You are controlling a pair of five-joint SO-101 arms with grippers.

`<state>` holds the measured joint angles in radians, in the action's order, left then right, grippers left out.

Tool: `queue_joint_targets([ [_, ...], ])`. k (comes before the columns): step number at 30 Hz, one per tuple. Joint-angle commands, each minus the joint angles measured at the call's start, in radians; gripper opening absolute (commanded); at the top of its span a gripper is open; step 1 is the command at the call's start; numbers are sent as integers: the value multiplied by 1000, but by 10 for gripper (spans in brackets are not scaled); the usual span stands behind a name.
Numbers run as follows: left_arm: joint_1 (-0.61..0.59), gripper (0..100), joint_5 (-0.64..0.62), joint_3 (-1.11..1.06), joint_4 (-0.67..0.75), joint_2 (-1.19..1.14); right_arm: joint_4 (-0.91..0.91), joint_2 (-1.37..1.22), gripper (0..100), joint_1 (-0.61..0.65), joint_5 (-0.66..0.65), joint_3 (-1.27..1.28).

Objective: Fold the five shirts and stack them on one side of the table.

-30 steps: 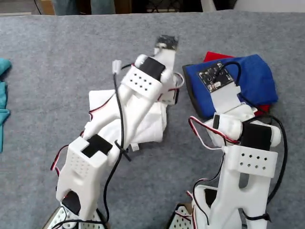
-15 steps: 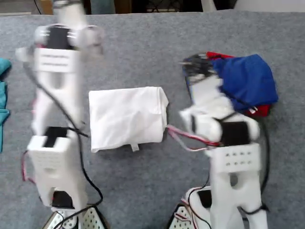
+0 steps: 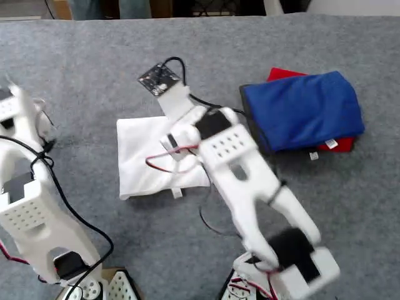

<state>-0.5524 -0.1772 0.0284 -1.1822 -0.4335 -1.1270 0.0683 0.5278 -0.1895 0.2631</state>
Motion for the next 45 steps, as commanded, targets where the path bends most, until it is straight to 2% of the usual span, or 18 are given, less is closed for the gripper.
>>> queue_joint_targets([
  [1, 10, 29, -12, -122, 173, 77, 37, -162, 67, 15, 8, -122],
  [8, 35, 29, -14, -114, 170, 89, -34, -349, 67, 9, 6, -255],
  [13, 33, 29, -12, -113, 170, 87, -178, -357, 64, 9, 2, -265],
  [17, 33, 29, -12, -113, 170, 87, -305, -357, 15, -11, 0, -265],
  [22, 35, 29, -12, -114, 170, 87, -443, -354, 18, -98, -2, -265],
  [27, 36, 29, -12, -117, 170, 87, -559, -297, 18, -206, -86, -255],
  [31, 38, 29, -12, -119, 167, 87, -588, -236, 18, -285, -137, -220],
  [35, 33, 29, 71, -110, 126, 98, -589, -220, 18, -358, -207, -119],
  [39, 68, 29, 75, -30, 26, 140, -585, -127, 18, -307, -146, -134],
  [41, 114, 29, 84, 12, -20, 187, -583, -62, 18, -226, -120, -163],
  [45, 259, 29, 210, 59, -78, 284, -582, 16, 19, -34, 37, -206],
])
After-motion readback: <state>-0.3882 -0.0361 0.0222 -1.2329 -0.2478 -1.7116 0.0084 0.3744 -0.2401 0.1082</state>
